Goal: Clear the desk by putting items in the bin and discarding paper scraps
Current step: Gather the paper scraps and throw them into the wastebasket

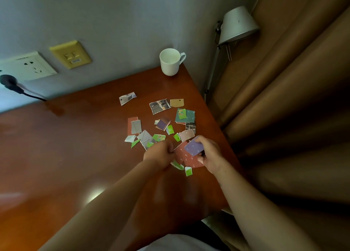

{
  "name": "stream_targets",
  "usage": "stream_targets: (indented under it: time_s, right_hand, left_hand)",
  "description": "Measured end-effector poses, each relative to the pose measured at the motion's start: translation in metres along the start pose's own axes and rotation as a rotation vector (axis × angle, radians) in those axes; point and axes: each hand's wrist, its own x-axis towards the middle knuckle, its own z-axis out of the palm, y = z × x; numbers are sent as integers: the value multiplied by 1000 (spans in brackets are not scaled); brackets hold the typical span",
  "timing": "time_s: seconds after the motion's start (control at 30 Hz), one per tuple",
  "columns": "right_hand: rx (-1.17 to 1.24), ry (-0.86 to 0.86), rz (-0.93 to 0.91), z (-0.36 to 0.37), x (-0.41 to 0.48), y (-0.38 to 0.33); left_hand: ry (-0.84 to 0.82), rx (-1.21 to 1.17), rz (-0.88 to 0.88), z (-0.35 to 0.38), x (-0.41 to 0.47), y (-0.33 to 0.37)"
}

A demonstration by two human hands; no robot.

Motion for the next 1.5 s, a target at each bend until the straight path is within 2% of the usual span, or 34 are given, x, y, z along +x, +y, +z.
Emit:
stream_targets:
  time_s: [0.13, 0.2, 0.27, 0.33, 0.43, 0.6, 0.73, 0.87, 1.07, 1.33, 1.5]
  right_hand:
    - [228, -58, 47, -3, 0, 0]
    - [282, -115, 61, -5, -1, 0]
    - [151, -152, 57, -7, -6, 0]
    - [-114, -156, 13, -6, -14, 0]
    - [-458, -145, -129, -3, -21, 6]
    - [-1134, -76, -387, -4, -20, 27]
    - [-1371, 28, -464, -5, -23, 40]
    - [-1334, 99, -503, -6, -21, 51]
    - [-1257, 50, -514, -8, -19, 56]
    - [-541, -28, -241, -8, -19, 42]
    - [-411, -85, -179, -8, -19, 31]
  left_hand:
    - [-23, -551, -163, -5, -3, 5]
    - [-37, -751, -251, -8, -5, 9]
    - [-64, -839, -259, -10, -8, 14]
    - [-69, -861, -244, -7, -11, 17]
    - [-73, -729, -158, 6, -15, 11]
    - [-111, -118, 99, 19, -23, -4]
    - [-97, 71, 157, 22, -29, -5]
    - [-70, 145, 228, 23, -29, -4]
    - [-35, 255, 306, 21, -28, 5]
    - [-108, 345, 356, 14, -17, 4]
    - [-102, 372, 357, 15, -13, 5]
